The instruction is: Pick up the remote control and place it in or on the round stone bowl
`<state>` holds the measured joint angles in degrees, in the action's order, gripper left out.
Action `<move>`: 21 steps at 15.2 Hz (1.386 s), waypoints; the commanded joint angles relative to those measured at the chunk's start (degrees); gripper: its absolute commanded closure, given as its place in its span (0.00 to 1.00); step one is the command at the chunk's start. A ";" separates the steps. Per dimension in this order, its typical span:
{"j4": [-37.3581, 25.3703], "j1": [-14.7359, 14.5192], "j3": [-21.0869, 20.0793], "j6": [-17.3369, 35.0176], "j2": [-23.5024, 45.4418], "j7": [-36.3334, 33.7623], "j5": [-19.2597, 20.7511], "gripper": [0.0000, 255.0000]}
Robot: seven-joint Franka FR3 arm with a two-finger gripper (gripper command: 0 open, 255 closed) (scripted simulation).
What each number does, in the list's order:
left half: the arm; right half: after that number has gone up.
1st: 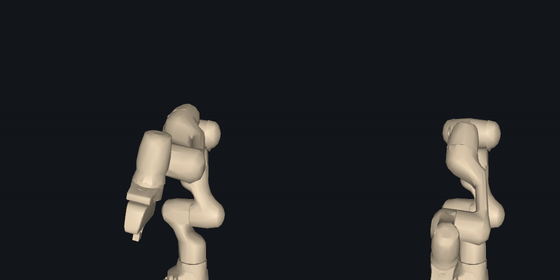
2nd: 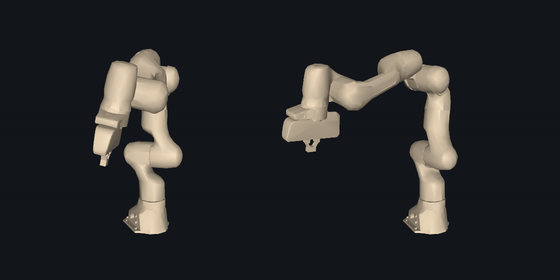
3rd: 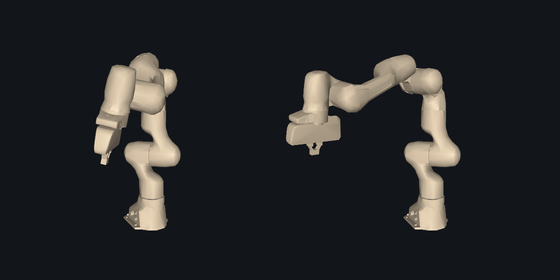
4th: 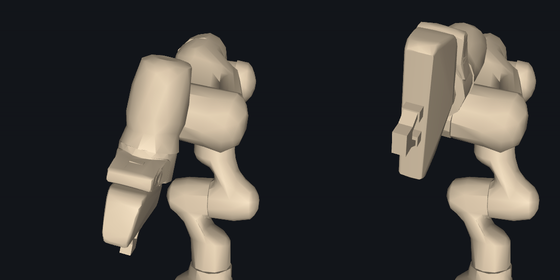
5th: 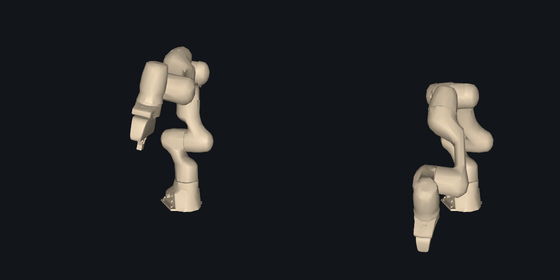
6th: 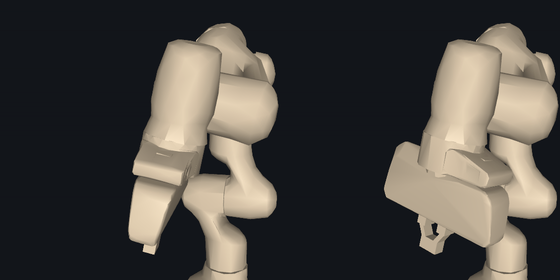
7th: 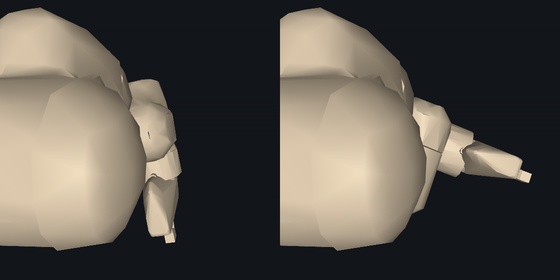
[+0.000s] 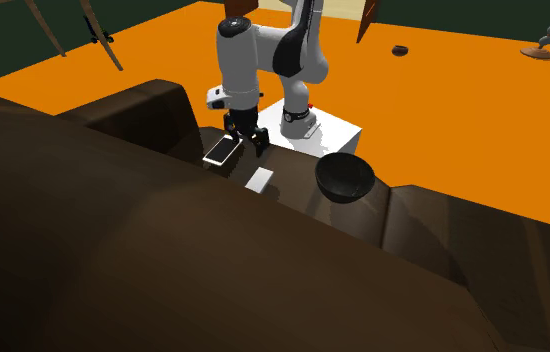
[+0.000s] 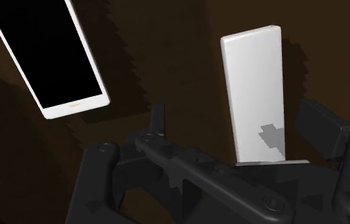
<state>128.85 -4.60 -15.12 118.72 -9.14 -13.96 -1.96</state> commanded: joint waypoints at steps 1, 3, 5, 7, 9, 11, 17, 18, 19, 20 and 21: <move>-1.96 -0.36 -0.93 2.51 4.51 -1.06 1.12 0.00; -4.49 -0.90 -1.71 4.16 8.81 -2.28 2.47 0.00; -7.28 -1.56 -2.33 5.54 13.14 -3.54 4.00 0.00; -10.35 -2.40 -2.75 6.63 17.50 -4.80 5.66 0.00; -10.14 -2.51 -2.68 7.38 18.06 -4.96 5.89 0.00; -9.49 -2.57 -2.60 8.79 18.87 -5.21 6.26 0.00; -8.21 -2.75 -2.36 11.97 20.88 -5.84 7.19 0.00; -8.21 -2.75 -2.36 11.97 20.88 -5.84 7.20 0.00; -8.21 -2.75 -2.35 11.97 20.88 -5.84 7.20 0.00; -8.21 -2.75 -2.35 11.97 20.88 -5.84 7.20 0.00; -8.21 -2.75 -2.35 11.97 20.88 -5.84 7.20 0.00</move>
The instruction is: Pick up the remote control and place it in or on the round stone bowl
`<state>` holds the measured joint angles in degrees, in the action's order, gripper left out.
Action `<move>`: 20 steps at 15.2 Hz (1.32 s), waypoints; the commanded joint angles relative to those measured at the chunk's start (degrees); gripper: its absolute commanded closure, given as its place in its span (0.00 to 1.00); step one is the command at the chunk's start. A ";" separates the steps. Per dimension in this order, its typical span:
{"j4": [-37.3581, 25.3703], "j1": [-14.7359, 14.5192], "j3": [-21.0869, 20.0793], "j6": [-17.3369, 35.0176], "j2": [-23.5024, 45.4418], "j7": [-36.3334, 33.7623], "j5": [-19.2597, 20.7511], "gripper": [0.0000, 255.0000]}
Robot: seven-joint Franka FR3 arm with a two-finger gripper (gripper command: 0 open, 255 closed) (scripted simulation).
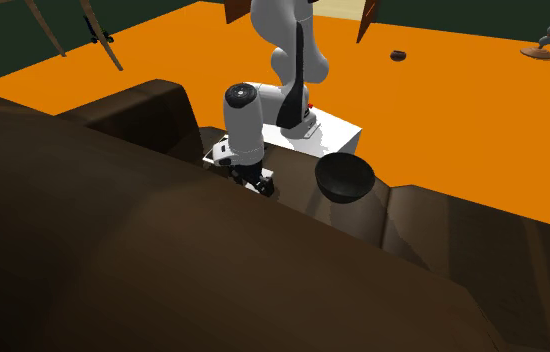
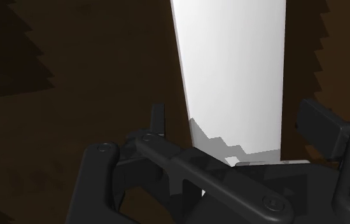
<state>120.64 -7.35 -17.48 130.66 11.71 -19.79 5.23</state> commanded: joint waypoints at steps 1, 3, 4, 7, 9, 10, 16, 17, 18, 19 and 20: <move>-0.01 -0.01 0.00 0.02 0.02 -0.01 0.01 0.00; -0.01 -0.01 0.00 0.02 0.02 -0.01 0.01 1.00; -0.01 -0.01 0.00 0.02 0.02 -0.01 0.01 1.00; -0.02 -0.03 -0.01 0.07 0.08 -0.07 0.04 1.00; -0.02 -0.02 0.01 0.10 0.11 -0.04 0.04 1.00; -0.08 -0.01 0.02 0.10 0.18 -0.03 0.07 1.00; -1.03 0.18 -0.22 -2.74 -1.81 0.58 -0.84 1.00; -1.32 0.22 -0.27 -3.43 -2.25 0.72 -1.03 1.00; -1.62 0.26 -0.31 -4.13 -2.67 0.85 -1.22 1.00; -1.93 0.29 -0.34 -4.83 -3.08 0.98 -1.41 1.00; -2.26 0.32 -0.37 -5.53 -3.48 1.11 -1.58 1.00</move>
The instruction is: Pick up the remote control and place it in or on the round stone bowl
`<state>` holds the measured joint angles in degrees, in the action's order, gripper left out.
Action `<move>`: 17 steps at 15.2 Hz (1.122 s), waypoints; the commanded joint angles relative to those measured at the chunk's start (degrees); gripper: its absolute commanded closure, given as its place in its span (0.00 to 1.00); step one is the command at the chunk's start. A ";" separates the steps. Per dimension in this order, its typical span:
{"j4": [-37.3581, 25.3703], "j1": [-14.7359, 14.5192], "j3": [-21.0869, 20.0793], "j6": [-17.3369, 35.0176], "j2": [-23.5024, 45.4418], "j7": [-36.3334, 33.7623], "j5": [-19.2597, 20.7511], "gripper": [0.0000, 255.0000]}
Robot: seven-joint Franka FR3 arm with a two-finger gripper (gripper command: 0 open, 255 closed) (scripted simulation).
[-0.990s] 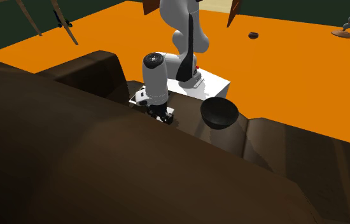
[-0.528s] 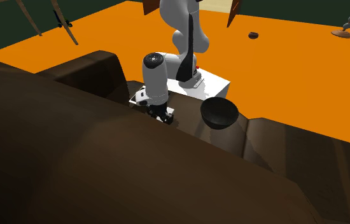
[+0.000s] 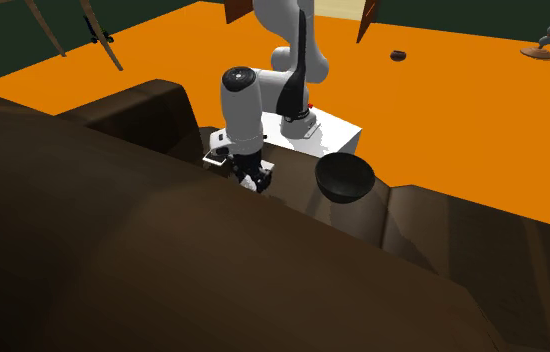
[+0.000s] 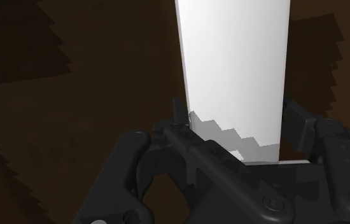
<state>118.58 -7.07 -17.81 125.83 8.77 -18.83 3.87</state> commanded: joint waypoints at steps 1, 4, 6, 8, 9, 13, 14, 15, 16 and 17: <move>-0.53 0.07 -0.08 -1.40 -0.93 0.27 -0.39 1.00; -1.61 0.15 -0.15 -3.53 -2.03 0.61 -0.87 1.00; -2.40 0.20 -0.18 -4.96 -2.71 0.81 -1.15 1.00; -3.24 0.24 -0.20 -6.40 -3.35 1.00 -1.42 1.00; -3.68 0.26 -0.21 -7.12 -3.65 1.09 -1.54 1.00; -5.56 0.32 -0.23 -10.03 -4.74 1.41 -1.97 1.00; -6.06 0.33 -0.23 -10.76 -4.98 1.48 -2.06 1.00; -6.57 0.35 -0.23 -11.49 -5.21 1.54 -2.15 1.00; -7.10 0.36 -0.23 -12.23 -5.43 1.60 -2.23 1.00; -7.64 0.37 -0.23 -12.96 -5.63 1.66 -2.31 1.00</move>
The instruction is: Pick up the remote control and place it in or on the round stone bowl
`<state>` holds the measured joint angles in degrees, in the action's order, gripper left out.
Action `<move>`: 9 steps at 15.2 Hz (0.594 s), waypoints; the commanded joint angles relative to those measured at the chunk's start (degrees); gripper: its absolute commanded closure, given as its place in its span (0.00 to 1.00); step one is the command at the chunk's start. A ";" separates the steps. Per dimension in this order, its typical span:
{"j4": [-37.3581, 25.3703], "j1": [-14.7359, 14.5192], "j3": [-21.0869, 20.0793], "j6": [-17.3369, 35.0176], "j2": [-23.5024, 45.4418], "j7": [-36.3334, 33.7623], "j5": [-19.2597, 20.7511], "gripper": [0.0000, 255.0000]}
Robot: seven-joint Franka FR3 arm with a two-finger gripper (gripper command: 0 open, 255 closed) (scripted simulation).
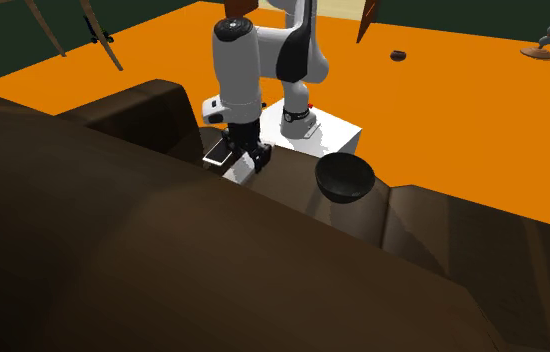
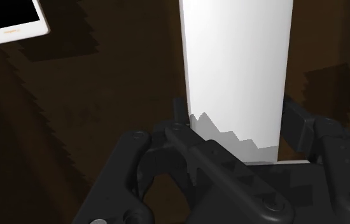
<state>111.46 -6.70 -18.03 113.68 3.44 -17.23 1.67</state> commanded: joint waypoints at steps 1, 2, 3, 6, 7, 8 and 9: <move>-1.08 0.02 -0.01 -1.56 -0.50 0.12 -0.19 1.00; -1.65 0.03 -0.01 -2.29 -0.68 0.17 -0.26 1.00; -2.23 0.03 -0.01 -3.03 -0.85 0.22 -0.32 1.00; -4.05 0.06 0.00 -5.27 -1.29 0.34 -0.48 1.00; -4.68 0.06 0.00 -6.01 -1.41 0.38 -0.52 1.00; -5.33 0.07 0.00 -6.76 -1.51 0.41 -0.56 1.00; -5.34 0.07 0.00 -6.78 -1.52 0.41 -0.57 1.00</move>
<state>106.35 -6.64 -18.03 107.21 2.00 -16.84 1.13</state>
